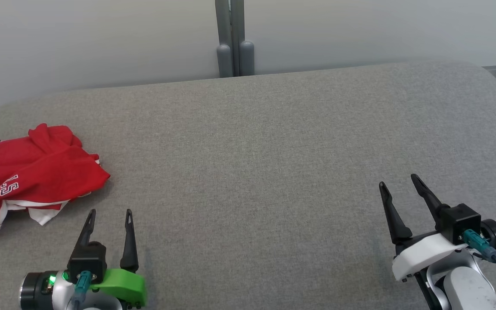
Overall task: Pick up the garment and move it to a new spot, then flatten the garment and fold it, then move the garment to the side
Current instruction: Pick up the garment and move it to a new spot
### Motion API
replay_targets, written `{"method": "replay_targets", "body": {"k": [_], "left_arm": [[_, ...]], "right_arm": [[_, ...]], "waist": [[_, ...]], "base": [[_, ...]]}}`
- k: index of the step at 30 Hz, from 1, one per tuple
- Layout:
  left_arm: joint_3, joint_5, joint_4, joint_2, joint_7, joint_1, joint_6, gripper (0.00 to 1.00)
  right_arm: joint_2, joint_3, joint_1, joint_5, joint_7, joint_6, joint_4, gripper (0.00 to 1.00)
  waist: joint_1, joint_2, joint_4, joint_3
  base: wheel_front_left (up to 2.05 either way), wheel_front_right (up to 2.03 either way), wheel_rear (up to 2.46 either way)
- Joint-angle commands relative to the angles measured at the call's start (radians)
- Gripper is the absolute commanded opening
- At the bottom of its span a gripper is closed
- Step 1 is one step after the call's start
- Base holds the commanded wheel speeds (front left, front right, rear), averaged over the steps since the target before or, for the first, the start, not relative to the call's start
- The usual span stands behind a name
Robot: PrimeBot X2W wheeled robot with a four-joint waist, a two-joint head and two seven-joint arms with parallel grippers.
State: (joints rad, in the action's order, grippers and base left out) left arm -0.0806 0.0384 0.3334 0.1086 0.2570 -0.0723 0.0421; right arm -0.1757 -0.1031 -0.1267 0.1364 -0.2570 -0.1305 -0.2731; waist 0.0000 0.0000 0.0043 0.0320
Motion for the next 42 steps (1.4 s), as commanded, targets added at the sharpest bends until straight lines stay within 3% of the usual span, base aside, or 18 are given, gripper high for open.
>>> {"method": "replay_targets", "body": {"k": [1, 10, 17, 18, 19, 25, 34, 42], "left_arm": [[0.000, -0.021, -0.002, 0.003, 0.008, 0.010, 0.006, 1.00], [0.053, 0.001, 0.008, -0.013, 0.008, 0.008, 0.033, 1.00], [0.087, 0.008, 0.015, -0.027, 0.008, 0.025, 0.019, 1.00], [0.087, 0.008, 0.015, -0.027, 0.008, 0.025, 0.019, 1.00], [0.095, 0.007, 0.018, -0.028, 0.008, 0.026, 0.014, 1.00], [0.127, 0.009, 0.028, -0.032, 0.008, 0.046, 0.001, 1.00], [0.215, 0.035, -0.014, -0.048, 0.008, 0.100, 0.019, 1.00], [0.220, 0.043, -0.002, -0.056, 0.008, 0.097, -0.026, 1.00]], "right_arm": [[-0.006, -0.002, 0.007, -0.019, -0.009, 0.000, 0.006, 1.00], [-0.017, -0.077, -0.013, -0.012, -0.009, 0.000, 0.022, 1.00], [-0.017, -0.153, -0.036, 0.015, -0.009, 0.000, 0.024, 1.00], [-0.017, -0.153, -0.036, 0.015, -0.009, 0.000, 0.024, 1.00], [-0.016, -0.164, -0.042, 0.017, -0.009, 0.000, 0.022, 1.00], [-0.013, -0.195, -0.052, 0.029, -0.009, 0.000, 0.010, 1.00], [-0.017, -0.316, -0.135, 0.063, -0.009, 0.000, -0.034, 1.00], [-0.028, -0.313, -0.120, 0.075, -0.009, 0.000, -0.046, 1.00]], "waist": [[0.0000, 0.0000, 0.003, 0.001], [0.0000, 0.0000, 0.080, 0.009], [0.0000, 0.0000, 0.278, 0.009], [0.0000, 0.0000, 0.278, 0.009], [0.0000, 0.0000, 0.345, 0.010], [0.0000, 0.0000, 0.516, 0.009], [0.0000, 0.0000, 0.547, 0.043], [0.0000, 0.0000, 0.540, 0.033]], "base": [[0.00, 0.00, 0.00], [0.00, 0.00, 0.00], [0.00, 0.00, 0.00], [0.00, 0.00, 0.00], [0.00, 0.00, 0.00], [0.00, 0.00, 0.00], [0.00, 0.00, 0.00], [0.00, 0.00, 0.00]]}}
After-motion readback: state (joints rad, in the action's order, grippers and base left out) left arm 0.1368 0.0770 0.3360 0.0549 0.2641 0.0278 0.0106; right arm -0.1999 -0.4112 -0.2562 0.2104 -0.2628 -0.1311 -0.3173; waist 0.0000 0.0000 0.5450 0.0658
